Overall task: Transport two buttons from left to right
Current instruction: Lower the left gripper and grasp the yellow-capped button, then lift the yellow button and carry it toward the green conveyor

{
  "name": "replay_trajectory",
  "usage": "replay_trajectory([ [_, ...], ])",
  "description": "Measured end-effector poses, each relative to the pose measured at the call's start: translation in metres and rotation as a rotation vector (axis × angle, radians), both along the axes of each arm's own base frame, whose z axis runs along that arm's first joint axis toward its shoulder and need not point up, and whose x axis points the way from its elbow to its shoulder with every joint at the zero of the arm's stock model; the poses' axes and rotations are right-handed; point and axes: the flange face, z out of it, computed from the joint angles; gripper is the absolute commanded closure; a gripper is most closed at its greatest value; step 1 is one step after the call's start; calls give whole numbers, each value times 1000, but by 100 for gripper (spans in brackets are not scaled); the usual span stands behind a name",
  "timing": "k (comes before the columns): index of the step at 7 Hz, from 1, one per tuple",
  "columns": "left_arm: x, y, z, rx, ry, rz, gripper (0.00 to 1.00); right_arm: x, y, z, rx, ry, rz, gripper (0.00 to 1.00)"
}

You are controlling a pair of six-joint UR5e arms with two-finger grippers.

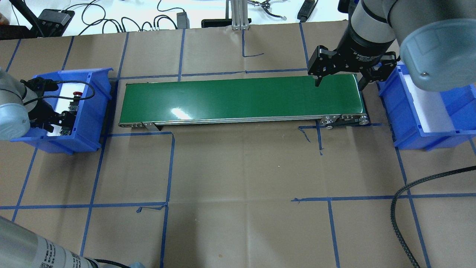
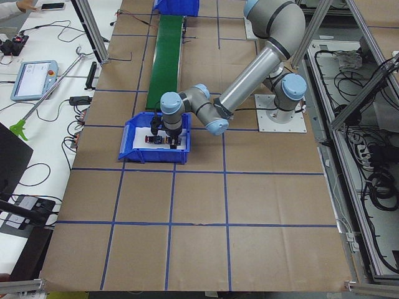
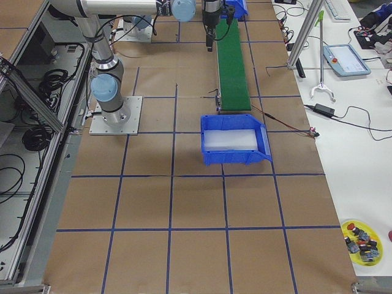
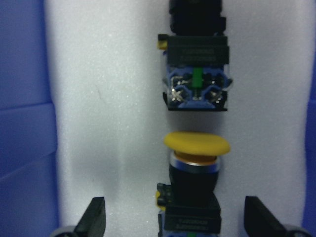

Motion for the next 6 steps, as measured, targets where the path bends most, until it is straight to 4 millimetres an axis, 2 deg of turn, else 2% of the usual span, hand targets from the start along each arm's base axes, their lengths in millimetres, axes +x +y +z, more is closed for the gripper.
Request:
replay_trajectory([
  [1, 1, 0, -2, 2, 2, 4, 43, 0, 0, 0, -1, -1, 1, 0],
  [3, 0, -2, -2, 0, 0, 5, 61, 1, -1, -2, 4, -1, 1, 0],
  [5, -2, -5, 2, -7, -4, 9, 87, 1, -2, -3, 6, -1, 1, 0],
  [6, -2, -8, 10, -21, -11, 10, 92, 1, -2, -4, 7, -1, 2, 0],
])
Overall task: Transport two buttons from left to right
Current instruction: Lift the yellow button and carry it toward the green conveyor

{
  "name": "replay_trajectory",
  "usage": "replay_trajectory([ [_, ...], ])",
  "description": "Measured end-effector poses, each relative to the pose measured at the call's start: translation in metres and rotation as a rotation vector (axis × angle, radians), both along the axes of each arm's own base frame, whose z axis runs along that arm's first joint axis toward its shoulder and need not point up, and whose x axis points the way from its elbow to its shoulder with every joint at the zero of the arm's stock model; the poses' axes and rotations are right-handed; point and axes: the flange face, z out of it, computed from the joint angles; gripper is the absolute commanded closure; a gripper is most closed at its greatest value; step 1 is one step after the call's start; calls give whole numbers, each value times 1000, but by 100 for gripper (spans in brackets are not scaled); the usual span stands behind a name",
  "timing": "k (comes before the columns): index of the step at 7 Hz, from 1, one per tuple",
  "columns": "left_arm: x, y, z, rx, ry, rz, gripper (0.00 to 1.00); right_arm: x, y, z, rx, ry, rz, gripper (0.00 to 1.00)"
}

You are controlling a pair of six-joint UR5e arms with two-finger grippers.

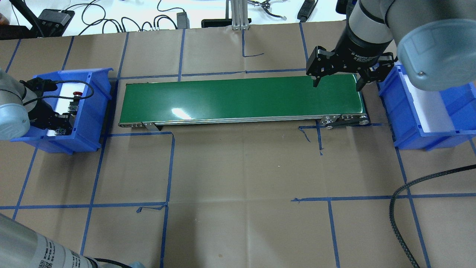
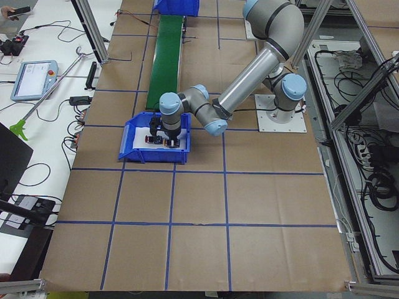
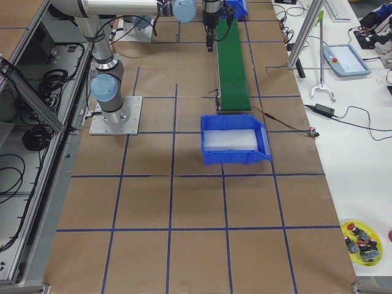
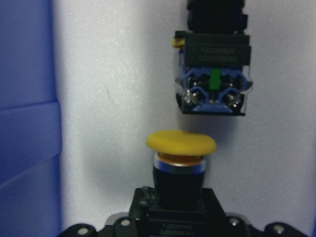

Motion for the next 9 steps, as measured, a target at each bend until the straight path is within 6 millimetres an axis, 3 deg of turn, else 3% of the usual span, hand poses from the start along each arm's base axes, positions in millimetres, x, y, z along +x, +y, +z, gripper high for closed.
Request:
replay_trajectory([
  [2, -1, -4, 32, -46, -17, -5, 92, 0, -2, -3, 5, 0, 0, 0],
  [5, -4, -2, 114, -33, -1, -7, 92, 0, -2, -4, 7, 1, 0, 0],
  [6, -7, -4, 133, -16, 12, -11, 92, 0, -2, -4, 7, 1, 0, 0],
  [7, -20, -9, 145, -11, 15, -26, 92, 0, -2, -4, 7, 1, 0, 0],
  [9, -80, -24, 163, -15, 8, -60, 92, 0, -2, -4, 7, 1, 0, 0],
])
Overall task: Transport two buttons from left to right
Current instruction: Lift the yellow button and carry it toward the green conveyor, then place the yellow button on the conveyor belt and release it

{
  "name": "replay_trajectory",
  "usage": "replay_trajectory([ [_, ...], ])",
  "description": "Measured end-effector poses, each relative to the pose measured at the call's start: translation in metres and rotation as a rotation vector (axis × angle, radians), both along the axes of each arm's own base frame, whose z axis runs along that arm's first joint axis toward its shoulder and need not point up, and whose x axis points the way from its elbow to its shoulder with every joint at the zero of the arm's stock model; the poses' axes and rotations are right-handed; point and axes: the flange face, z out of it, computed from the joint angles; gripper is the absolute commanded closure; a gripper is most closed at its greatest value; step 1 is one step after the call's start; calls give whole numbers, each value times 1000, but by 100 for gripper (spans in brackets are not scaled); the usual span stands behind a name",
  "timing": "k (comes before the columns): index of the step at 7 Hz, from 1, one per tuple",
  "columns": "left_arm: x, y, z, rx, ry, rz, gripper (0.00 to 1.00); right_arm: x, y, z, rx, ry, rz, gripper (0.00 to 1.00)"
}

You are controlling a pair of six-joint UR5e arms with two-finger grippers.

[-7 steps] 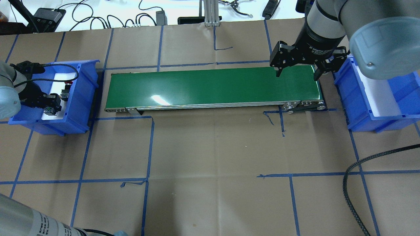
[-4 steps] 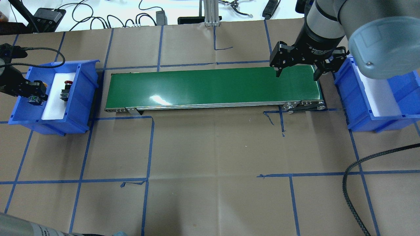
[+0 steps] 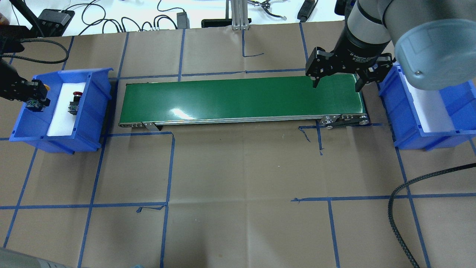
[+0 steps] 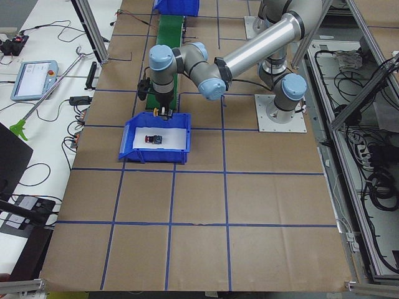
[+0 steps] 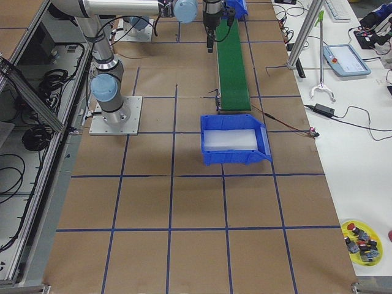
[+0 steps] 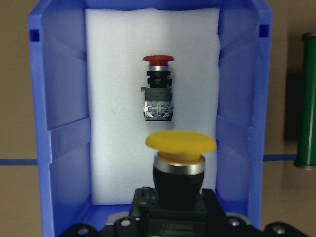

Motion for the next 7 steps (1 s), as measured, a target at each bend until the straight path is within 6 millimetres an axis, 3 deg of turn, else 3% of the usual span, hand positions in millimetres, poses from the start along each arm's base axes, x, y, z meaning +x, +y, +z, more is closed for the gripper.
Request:
replay_trajectory([
  [2, -83, -9, -3, 24, 20, 49, 92, 0, 0, 0, 0, -1, 0, 0],
  [4, -176, -18, -27, 51, 31, 114, 92, 0, 0, 0, 0, 0, 0, 0],
  [6, -236, -35, -74, 40, 21, 105, 92, 0, 0, 0, 0, -1, 0, 0],
  [7, -251, -40, -94, 42, 18, 104, 92, 0, 0, 0, 0, 0, 0, 0],
])
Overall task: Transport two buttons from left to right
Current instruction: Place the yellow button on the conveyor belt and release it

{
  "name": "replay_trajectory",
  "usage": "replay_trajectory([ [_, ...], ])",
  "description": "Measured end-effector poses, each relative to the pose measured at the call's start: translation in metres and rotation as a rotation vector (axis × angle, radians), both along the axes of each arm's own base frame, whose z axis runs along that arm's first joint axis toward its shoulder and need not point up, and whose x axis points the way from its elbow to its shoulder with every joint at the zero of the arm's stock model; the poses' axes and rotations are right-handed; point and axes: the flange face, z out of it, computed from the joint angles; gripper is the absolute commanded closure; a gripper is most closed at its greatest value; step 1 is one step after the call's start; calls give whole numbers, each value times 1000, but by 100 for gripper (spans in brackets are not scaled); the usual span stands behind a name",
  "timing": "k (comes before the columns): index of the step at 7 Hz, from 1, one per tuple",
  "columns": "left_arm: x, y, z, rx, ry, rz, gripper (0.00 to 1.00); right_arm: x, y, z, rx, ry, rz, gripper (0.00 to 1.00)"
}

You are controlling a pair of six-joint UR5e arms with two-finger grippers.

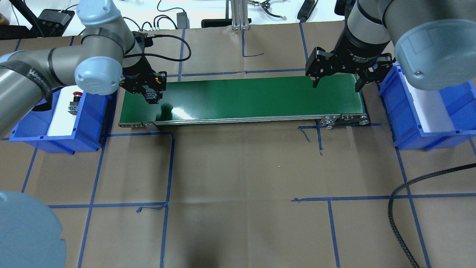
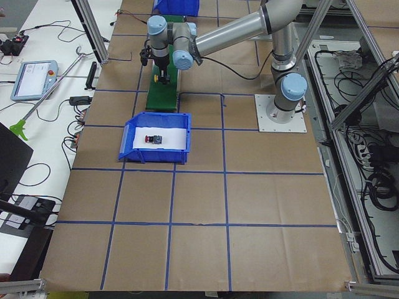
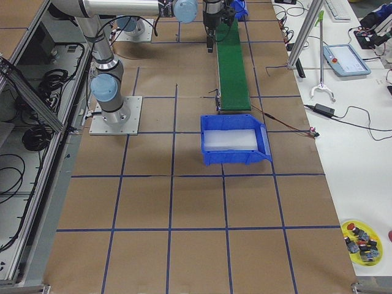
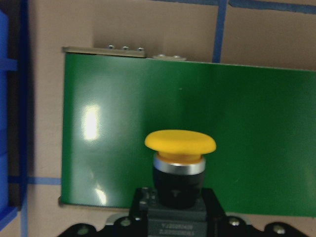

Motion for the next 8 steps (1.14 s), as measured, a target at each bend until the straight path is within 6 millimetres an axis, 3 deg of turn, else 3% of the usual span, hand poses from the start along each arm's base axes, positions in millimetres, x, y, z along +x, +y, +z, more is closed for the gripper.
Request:
replay_trajectory([
  [1, -7, -2, -12, 7, 0, 0, 81, 0, 0, 0, 0, 0, 0, 0],
  [2, -9, 0, -20, 17, 0, 1, 14, 0, 0, 0, 0, 0, 1, 0],
  [3, -10, 1, -26, 21, 0, 3, 0, 0, 0, 0, 0, 1, 1, 0],
  [5, -9, 0, -19, -1, -2, 9, 0, 0, 0, 0, -1, 0, 2, 0],
  [7, -4, -1, 16, -47, -4, 16, 0, 0, 0, 0, -2, 0, 1, 0],
  [8, 1, 2, 44, -56, -4, 22, 0, 0, 0, 0, -2, 0, 2, 0],
])
